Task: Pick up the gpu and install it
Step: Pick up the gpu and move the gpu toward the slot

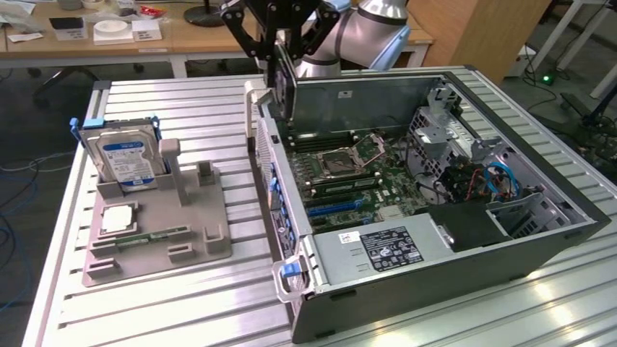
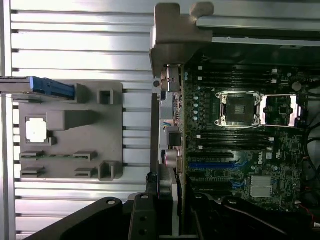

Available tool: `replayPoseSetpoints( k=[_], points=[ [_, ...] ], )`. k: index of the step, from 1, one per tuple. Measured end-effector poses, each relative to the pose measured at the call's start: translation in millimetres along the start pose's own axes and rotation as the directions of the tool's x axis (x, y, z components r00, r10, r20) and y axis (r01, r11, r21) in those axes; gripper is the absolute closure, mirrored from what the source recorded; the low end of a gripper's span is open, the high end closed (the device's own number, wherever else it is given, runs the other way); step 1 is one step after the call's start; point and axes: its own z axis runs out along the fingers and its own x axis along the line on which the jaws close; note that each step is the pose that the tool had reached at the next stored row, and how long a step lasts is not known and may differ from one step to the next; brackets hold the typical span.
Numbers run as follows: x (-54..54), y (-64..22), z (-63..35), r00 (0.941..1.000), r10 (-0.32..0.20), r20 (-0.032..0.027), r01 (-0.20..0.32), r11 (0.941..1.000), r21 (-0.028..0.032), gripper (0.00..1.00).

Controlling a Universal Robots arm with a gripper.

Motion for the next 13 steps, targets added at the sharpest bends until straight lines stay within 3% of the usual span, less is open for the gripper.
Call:
replayPoseSetpoints(
  k=[13],
  points=[
    [-19.9,0.0,0.0,1.0,0.0,0.0,0.0,1.0,0.0001,0.72]
  ],
)
